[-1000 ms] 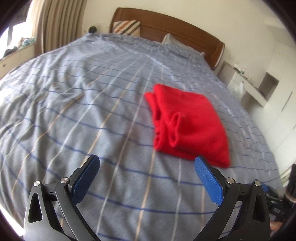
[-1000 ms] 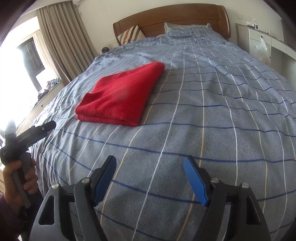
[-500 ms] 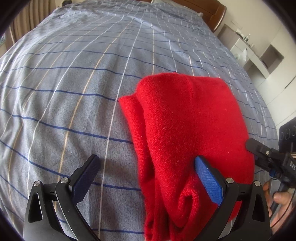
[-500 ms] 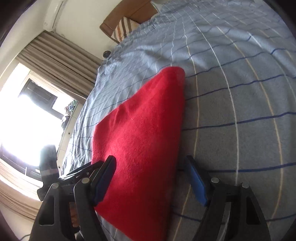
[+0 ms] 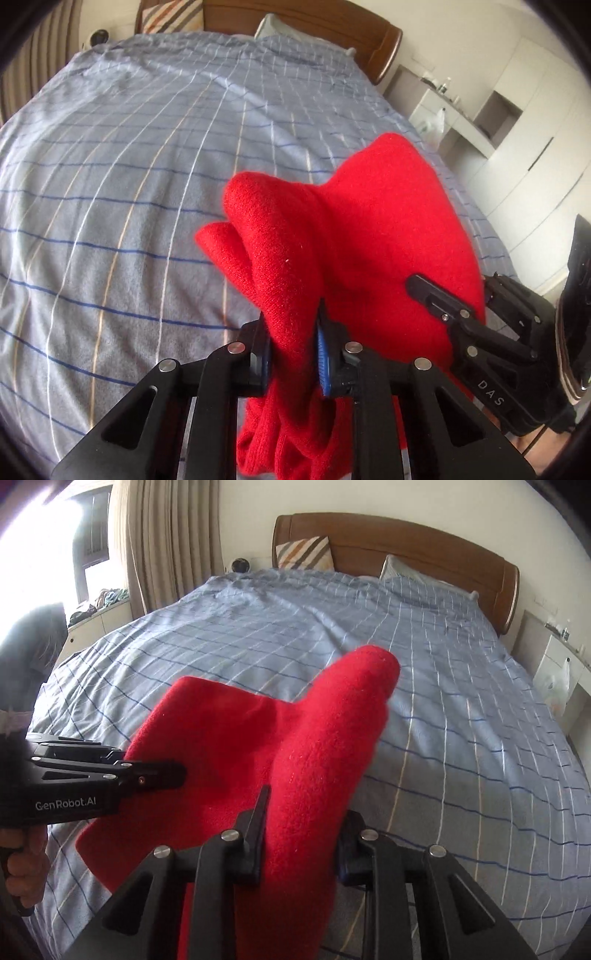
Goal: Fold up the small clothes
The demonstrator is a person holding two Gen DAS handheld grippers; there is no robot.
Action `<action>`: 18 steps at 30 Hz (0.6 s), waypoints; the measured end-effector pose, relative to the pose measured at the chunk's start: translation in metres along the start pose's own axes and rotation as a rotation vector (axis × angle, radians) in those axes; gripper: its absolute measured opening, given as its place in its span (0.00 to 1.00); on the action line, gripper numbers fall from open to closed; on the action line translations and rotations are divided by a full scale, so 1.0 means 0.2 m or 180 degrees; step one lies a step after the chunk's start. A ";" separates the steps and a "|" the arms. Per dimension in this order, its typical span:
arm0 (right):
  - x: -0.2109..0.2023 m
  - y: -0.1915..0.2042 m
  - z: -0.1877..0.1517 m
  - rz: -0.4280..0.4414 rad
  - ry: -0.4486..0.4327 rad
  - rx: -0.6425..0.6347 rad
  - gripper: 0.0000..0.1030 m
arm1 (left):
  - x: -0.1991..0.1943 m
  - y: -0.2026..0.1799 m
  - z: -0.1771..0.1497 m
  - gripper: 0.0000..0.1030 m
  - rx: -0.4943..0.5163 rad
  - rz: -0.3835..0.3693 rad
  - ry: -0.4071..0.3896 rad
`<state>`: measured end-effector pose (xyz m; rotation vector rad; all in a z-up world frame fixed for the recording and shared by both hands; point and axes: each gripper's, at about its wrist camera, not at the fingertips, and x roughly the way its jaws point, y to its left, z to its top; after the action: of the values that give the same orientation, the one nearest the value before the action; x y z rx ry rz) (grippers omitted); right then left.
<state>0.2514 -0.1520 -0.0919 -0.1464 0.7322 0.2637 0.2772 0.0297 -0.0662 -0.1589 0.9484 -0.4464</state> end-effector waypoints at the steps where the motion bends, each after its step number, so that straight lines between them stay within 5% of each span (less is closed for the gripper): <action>1: -0.05 -0.02 0.03 -0.0020 -0.0087 0.0003 0.27 | -0.03 -0.04 0.03 0.18 0.0051 -0.0012 -0.0065; 3: -0.11 -0.10 0.09 -0.0045 -0.0180 0.0060 0.27 | -0.04 -0.12 0.07 0.21 0.0156 -0.0009 -0.0122; 5: -0.13 -0.23 0.12 0.0000 -0.0146 0.0287 0.31 | 0.02 -0.18 0.09 0.40 0.0220 0.0132 -0.0047; 7: -0.08 -0.38 0.12 0.0105 0.0092 0.0588 0.46 | 0.09 -0.19 0.06 0.75 0.0278 0.0495 -0.0041; 8: -0.07 -0.46 0.09 0.0056 0.0221 0.0713 0.63 | 0.09 -0.18 0.02 0.77 0.0285 0.0674 -0.0079; 10: -0.09 -0.58 -0.03 -0.0095 0.0322 0.0864 0.80 | 0.05 -0.15 -0.07 0.80 0.0312 0.0770 -0.0182; 15: -0.30 -0.70 -0.39 -0.0361 0.0429 0.0921 0.85 | -0.19 -0.19 -0.35 0.99 0.0531 0.1180 -0.0547; 18: -0.48 -0.65 -0.55 -0.0410 0.0324 0.0916 0.91 | -0.31 -0.27 -0.46 1.00 0.0662 0.1418 -0.0625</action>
<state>0.1502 -0.3184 -0.1036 0.0670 0.8503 0.0266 0.1553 0.0134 -0.0551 0.1933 0.7116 -0.1118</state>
